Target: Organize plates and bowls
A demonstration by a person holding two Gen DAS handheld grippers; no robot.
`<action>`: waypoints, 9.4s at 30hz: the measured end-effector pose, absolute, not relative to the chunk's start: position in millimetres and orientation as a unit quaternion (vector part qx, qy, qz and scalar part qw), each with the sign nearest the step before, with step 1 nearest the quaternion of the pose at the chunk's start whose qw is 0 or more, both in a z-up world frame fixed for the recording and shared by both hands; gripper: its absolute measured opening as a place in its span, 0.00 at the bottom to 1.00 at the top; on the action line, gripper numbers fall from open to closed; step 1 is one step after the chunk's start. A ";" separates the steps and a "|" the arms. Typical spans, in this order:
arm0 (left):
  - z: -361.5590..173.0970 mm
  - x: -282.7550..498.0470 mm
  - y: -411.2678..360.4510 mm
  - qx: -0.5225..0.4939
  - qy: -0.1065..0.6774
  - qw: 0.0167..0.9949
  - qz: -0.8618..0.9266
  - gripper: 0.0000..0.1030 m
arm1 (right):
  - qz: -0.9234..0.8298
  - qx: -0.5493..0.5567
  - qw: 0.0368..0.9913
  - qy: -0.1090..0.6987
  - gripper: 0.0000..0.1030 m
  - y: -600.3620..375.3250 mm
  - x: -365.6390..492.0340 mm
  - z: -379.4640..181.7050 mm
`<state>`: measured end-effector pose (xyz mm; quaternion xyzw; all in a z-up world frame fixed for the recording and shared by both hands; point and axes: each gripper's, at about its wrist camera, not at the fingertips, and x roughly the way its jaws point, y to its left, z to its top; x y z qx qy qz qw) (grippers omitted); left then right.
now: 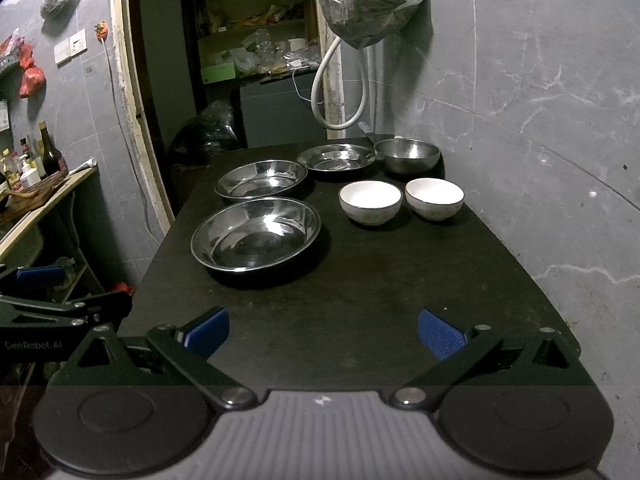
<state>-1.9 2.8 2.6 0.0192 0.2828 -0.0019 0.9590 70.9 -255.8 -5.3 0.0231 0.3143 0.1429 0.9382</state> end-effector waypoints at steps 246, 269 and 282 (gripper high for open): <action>-15.4 378.4 64.6 -0.114 0.396 0.910 -0.042 0.99 | 0.139 0.057 0.924 0.352 0.99 -206.6 366.8 -6.8; -60.3 515.4 22.8 -0.099 0.425 0.893 -0.111 0.65 | 0.083 0.204 0.888 0.404 0.53 -205.7 490.7 -68.8; -64.4 514.6 20.7 -0.093 0.416 0.894 -0.137 0.19 | 0.078 0.214 0.880 0.417 0.23 -209.0 498.0 -82.2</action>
